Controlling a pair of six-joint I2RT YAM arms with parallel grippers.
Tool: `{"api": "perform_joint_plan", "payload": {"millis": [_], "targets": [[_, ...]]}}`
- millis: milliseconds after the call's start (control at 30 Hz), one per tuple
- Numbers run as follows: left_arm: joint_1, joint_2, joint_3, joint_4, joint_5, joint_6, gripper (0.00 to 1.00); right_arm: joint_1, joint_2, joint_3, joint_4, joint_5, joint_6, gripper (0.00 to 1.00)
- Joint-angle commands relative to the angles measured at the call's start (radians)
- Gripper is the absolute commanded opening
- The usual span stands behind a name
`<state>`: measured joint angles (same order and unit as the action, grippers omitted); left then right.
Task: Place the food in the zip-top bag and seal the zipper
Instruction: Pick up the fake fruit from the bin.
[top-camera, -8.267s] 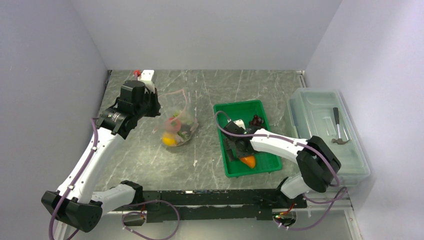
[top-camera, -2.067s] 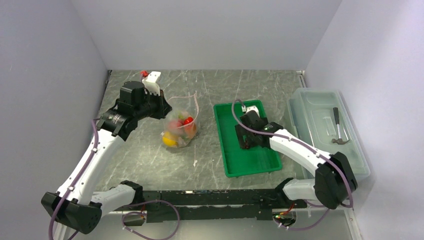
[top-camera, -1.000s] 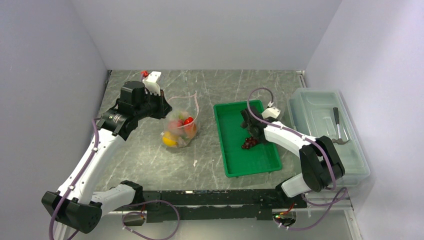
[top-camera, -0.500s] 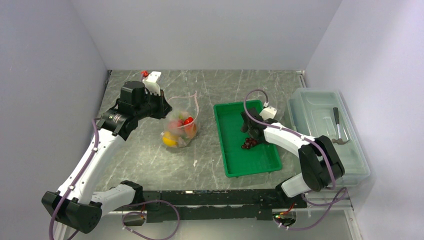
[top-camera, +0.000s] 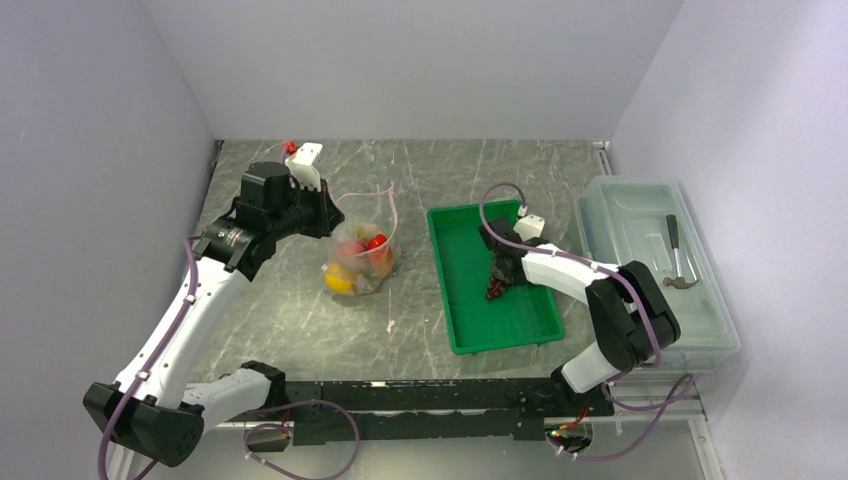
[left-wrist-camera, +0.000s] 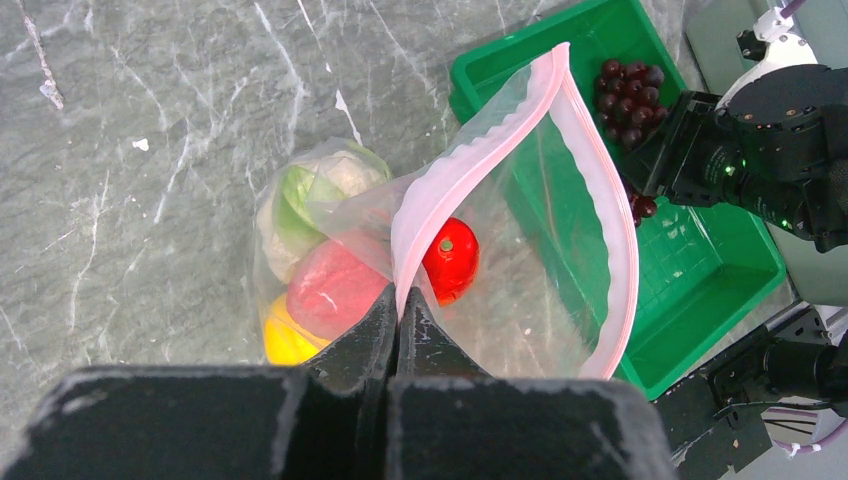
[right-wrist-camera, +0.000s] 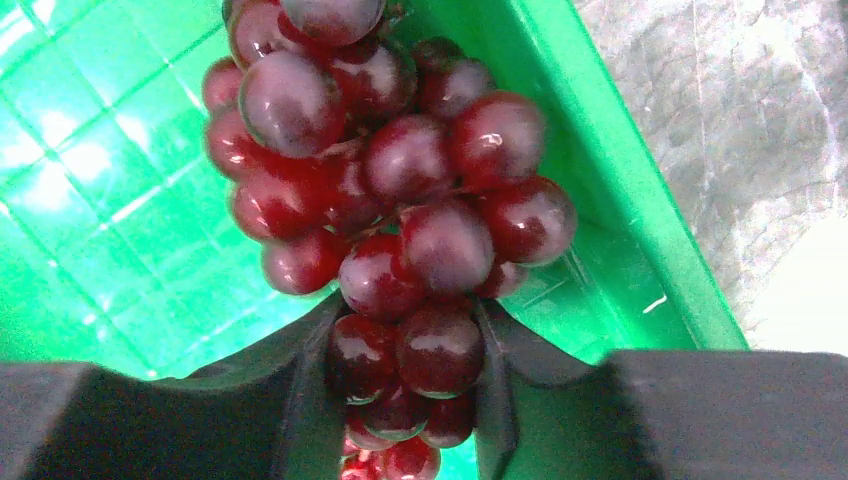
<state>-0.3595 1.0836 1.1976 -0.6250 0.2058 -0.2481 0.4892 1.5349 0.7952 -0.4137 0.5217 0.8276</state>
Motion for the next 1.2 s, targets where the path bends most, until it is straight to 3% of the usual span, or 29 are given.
{"api": "perform_joint_plan", "payload": {"millis": [0,167,700,933,1167], "targets": [[-0.002,0.0,0.005,0.02,0.013,0.019,0.0,-0.003,-0.029,0.007,0.035,0.004,-0.021,0.32],[-0.002,0.002,0.004,0.02,0.012,0.018,0.0,-0.003,-0.07,0.02,0.021,-0.006,-0.042,0.01],[-0.002,-0.007,0.004,0.021,0.009,0.018,0.0,0.006,-0.351,0.004,0.039,-0.09,-0.137,0.0],[-0.002,-0.009,0.004,0.019,0.006,0.017,0.0,0.016,-0.555,-0.04,0.146,-0.227,-0.234,0.0],[-0.002,-0.006,0.006,0.018,0.007,0.017,0.0,0.059,-0.629,0.033,0.182,-0.414,-0.298,0.0]]}}
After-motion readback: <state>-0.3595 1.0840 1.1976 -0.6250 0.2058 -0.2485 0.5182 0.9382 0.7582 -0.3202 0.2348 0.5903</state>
